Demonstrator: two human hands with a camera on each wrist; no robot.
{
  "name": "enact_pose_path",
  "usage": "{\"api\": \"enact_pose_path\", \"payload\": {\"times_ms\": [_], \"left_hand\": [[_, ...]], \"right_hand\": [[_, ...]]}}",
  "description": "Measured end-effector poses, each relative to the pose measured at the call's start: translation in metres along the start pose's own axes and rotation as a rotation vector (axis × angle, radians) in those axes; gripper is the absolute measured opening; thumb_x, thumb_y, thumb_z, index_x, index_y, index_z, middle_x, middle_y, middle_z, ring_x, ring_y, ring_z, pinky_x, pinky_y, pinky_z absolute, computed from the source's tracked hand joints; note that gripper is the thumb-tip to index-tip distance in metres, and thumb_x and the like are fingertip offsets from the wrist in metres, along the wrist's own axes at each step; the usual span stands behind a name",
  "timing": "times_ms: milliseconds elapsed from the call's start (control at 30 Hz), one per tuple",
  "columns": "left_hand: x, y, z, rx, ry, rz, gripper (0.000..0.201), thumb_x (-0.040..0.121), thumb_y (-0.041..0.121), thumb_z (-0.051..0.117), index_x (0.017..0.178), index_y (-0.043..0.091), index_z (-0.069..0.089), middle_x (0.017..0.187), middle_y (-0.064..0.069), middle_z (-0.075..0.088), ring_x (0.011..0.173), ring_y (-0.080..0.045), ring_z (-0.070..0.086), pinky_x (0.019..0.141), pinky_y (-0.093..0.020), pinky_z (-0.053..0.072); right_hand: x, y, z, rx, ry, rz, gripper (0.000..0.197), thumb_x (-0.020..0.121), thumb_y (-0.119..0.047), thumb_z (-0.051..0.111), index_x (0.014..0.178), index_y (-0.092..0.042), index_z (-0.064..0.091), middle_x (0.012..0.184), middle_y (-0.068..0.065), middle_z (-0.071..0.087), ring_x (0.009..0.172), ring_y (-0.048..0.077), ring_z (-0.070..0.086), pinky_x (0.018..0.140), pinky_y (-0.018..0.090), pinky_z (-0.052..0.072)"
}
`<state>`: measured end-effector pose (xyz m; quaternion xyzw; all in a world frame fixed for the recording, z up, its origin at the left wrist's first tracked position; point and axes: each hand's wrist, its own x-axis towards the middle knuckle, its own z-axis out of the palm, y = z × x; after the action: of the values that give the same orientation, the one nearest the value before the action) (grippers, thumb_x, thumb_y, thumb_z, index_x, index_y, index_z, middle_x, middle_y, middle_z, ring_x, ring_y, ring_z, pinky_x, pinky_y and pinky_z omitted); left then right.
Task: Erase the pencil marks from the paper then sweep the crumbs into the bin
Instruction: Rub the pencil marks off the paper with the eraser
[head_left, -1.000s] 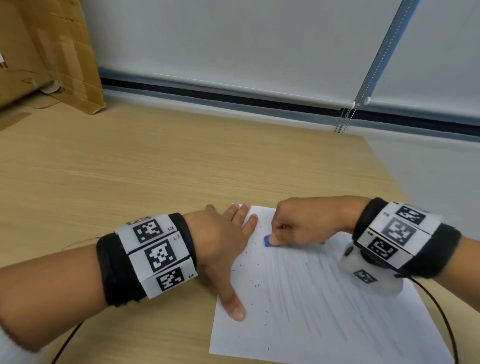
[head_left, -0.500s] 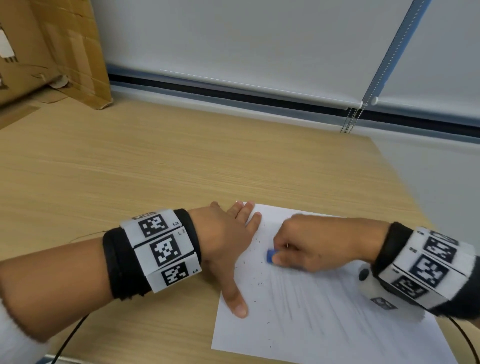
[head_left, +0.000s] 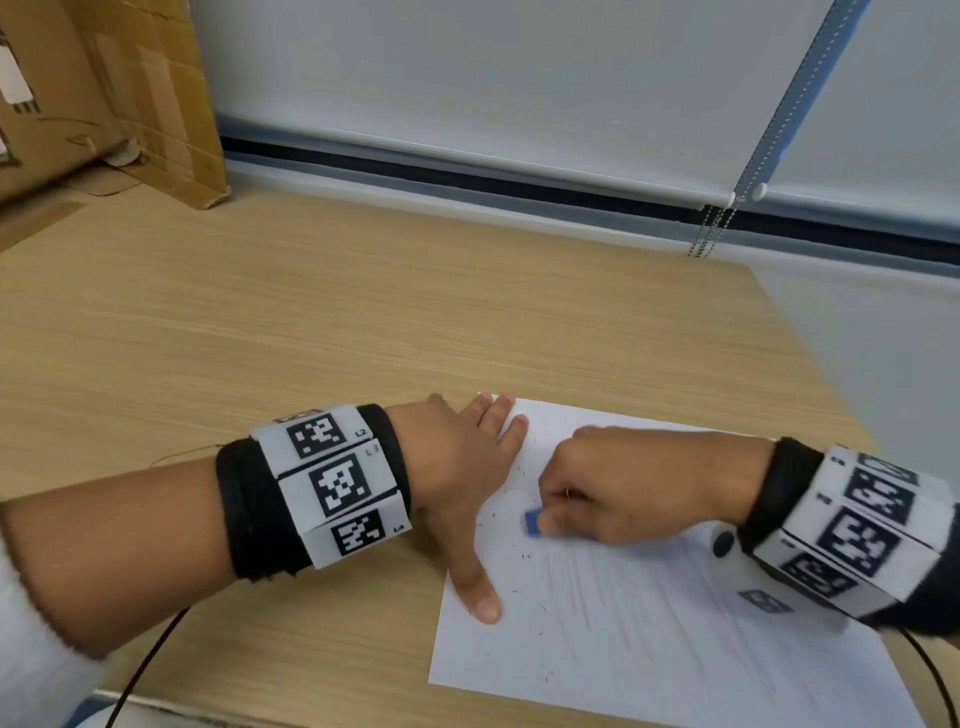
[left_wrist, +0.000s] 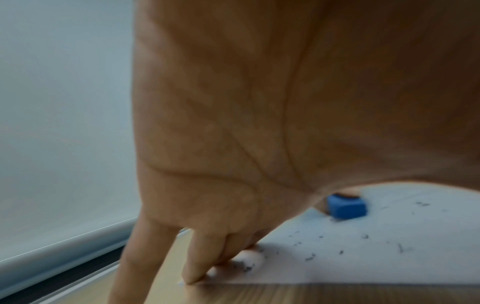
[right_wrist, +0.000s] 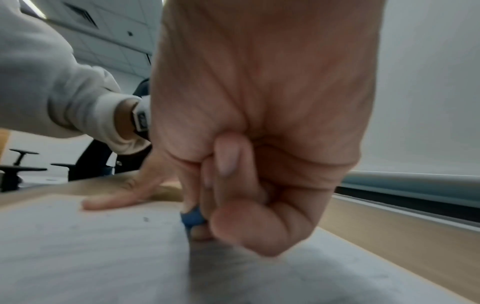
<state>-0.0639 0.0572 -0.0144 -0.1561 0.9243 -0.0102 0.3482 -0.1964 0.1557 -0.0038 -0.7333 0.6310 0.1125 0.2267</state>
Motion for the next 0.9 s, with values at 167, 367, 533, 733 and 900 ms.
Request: {"api": "enact_pose_path", "payload": {"times_ms": [167,367,533,733,900], "left_hand": [[0.0,0.001,-0.001,-0.001,-0.011,-0.008,0.155,0.055,0.08,0.07,0.144,0.007,-0.033,0.152,-0.013,-0.037,0.146,-0.025,-0.023,0.119,-0.054,0.004],[0.001,-0.002,0.001,-0.02,-0.005,0.012,0.153,0.051,0.082,0.07,0.143,0.024,-0.037,0.151,-0.012,-0.04,0.146,-0.023,-0.024,0.12,-0.051,0.006],[0.003,-0.001,0.001,-0.016,-0.011,0.005,0.153,0.051,0.082,0.07,0.143,0.025,-0.037,0.151,-0.013,-0.04,0.146,-0.026,-0.023,0.12,-0.052,0.005],[0.001,-0.001,0.001,-0.033,-0.013,-0.002,0.153,0.051,0.082,0.07,0.143,0.027,-0.038,0.151,-0.01,-0.04,0.145,-0.022,-0.025,0.12,-0.05,0.004],[0.0,0.001,-0.001,-0.03,-0.023,-0.003,0.152,0.052,0.081,0.071,0.143,0.026,-0.037,0.151,-0.011,-0.04,0.146,-0.024,-0.024,0.12,-0.051,0.005]], "right_hand": [[-0.014,-0.01,0.01,-0.01,-0.02,-0.016,0.039,0.094,-0.04,0.049,0.07,-0.009,0.051,0.058,0.003,0.051,0.052,0.019,0.041,0.057,0.034,0.042],[-0.011,-0.004,0.006,-0.016,0.084,0.062,0.044,0.095,-0.043,0.047,0.066,-0.01,0.048,0.058,0.002,0.049,0.052,0.02,0.043,0.056,0.035,0.038],[-0.024,-0.017,0.013,-0.009,-0.069,-0.012,0.039,0.094,-0.04,0.05,0.067,-0.011,0.05,0.054,-0.001,0.046,0.049,0.017,0.041,0.056,0.03,0.039],[-0.019,-0.007,0.009,-0.033,0.059,0.087,0.04,0.096,-0.04,0.046,0.067,-0.013,0.047,0.062,0.002,0.05,0.053,0.016,0.042,0.056,0.035,0.038],[-0.026,-0.016,0.012,-0.016,-0.034,0.008,0.041,0.094,-0.041,0.05,0.067,-0.01,0.051,0.056,0.001,0.05,0.051,0.019,0.043,0.055,0.033,0.042]]}}
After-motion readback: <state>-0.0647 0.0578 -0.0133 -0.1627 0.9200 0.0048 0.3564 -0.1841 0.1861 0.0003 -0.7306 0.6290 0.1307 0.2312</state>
